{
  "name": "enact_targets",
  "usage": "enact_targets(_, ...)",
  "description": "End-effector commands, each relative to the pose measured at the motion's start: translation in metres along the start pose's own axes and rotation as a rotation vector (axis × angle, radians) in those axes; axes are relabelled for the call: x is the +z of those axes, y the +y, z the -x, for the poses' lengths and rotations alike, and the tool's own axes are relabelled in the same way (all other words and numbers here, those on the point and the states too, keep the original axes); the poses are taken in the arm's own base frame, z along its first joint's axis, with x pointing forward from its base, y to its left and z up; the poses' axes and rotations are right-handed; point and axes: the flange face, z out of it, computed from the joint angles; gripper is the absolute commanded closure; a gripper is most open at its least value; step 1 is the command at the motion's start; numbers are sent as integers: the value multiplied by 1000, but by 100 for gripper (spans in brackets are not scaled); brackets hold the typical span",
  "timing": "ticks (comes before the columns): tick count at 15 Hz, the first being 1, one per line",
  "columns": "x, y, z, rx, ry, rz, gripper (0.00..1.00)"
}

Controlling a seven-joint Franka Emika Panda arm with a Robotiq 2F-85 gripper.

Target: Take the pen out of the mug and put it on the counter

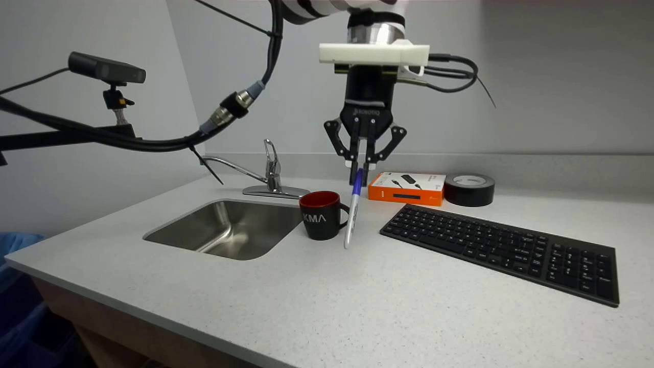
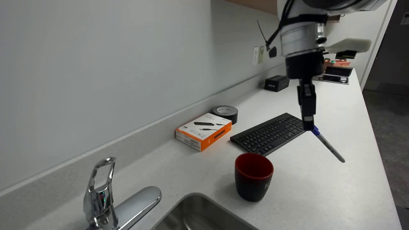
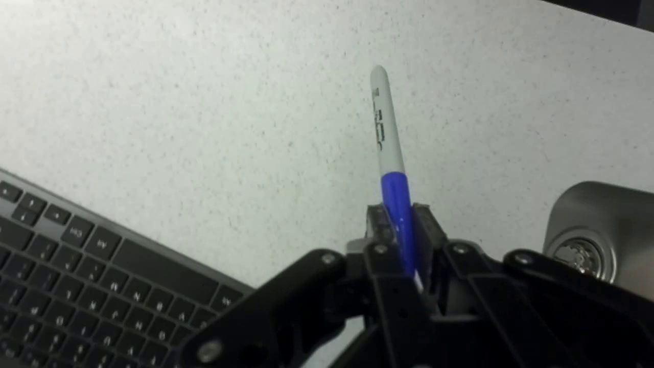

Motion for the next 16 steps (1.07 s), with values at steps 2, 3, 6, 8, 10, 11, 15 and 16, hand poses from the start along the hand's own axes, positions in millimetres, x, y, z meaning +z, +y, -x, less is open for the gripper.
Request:
enact_targets(2,55,48,-8,87,-52,-45,96)
enact_targets(3,65,56,-13,97,-69,-63,96)
enact_targets(6,91,77,-31,138,-102,-82,96)
enact_targets(8,101,84,-39,149,-119,-96,96)
enact_targets(10,107,89,-46,156,-130,-98,96)
enact_targets(11,108,91,-49,158,-133,-97,96)
enact_targets(15,112,97,-68,166,-130,-87,96)
enact_targets(16,112,94,-71,164,-129,-80,60)
